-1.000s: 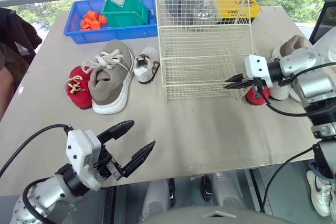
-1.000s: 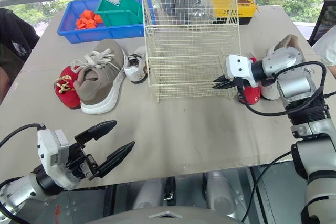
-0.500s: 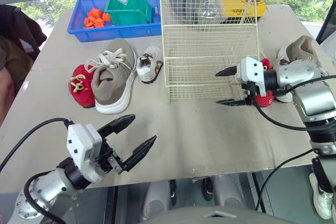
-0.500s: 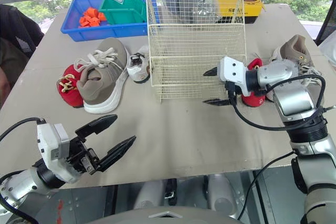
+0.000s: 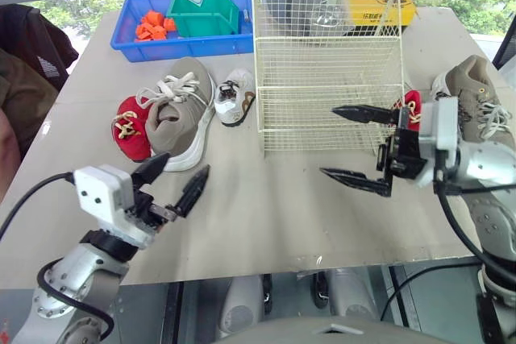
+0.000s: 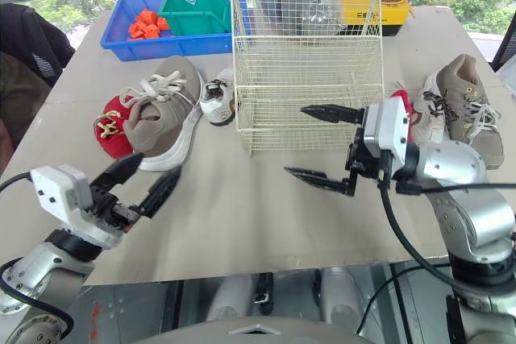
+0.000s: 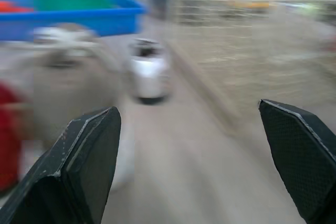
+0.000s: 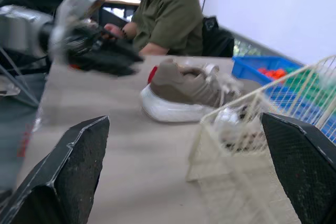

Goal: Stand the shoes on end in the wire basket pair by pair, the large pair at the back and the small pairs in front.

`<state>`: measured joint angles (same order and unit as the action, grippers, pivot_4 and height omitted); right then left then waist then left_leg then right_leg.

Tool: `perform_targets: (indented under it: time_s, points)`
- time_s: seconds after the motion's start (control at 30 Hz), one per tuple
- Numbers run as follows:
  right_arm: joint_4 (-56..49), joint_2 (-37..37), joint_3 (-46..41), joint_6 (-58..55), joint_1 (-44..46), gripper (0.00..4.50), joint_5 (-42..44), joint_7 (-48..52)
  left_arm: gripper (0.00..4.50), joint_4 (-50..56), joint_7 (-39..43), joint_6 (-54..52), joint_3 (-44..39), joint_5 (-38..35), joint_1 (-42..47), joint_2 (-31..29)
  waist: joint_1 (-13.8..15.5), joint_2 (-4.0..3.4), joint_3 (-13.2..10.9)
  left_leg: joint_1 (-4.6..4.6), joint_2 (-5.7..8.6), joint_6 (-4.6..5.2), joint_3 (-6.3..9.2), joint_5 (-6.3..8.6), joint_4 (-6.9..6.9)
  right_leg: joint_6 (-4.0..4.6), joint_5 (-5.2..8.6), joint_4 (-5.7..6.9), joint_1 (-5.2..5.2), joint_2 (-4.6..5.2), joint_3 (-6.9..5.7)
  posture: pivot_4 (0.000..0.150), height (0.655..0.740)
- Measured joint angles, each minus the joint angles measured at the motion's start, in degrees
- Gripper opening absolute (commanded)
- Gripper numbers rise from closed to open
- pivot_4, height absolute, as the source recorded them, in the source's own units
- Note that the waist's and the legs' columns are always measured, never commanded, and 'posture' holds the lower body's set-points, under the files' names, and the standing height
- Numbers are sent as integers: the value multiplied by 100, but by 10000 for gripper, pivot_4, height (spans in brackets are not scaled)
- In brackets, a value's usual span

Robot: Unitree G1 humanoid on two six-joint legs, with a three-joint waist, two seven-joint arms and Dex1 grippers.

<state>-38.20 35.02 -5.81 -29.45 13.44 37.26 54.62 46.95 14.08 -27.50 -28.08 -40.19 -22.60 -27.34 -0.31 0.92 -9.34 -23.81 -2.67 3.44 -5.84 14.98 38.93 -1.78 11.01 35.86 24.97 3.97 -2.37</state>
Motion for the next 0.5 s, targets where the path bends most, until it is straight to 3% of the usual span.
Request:
perform_targets:
  time_s: [0.2, 0.43, 0.5]
  points:
    - [-164, 248, -101, -147, -99, 44639, 315, -147, 45000, -563, -419, -701, -6, 274, 784, -588, -8, 0, 0, 5, 0, -2, 3, 1, 0, -16, 10, 1, -4, -3, -4, 1500, 7400]
    - [-213, 345, -76, -144, -290, 44639, 354, -227, 45000, -1931, -305, -1118, 846, 850, 2185, -996, 85, 9, -4, -3, 7, 18, 1, -11, 0, 0, 0, -3, -3, -2, -4, 1500, 7400]
    - [-228, 380, -73, -144, -290, 45000, 353, -259, 39308, -2198, -278, -1132, 995, 986, 2413, -990, 97, 11, -6, -3, 6, 18, 3, -13, 0, 0, 0, -3, -3, -2, -6, 1500, 7400]
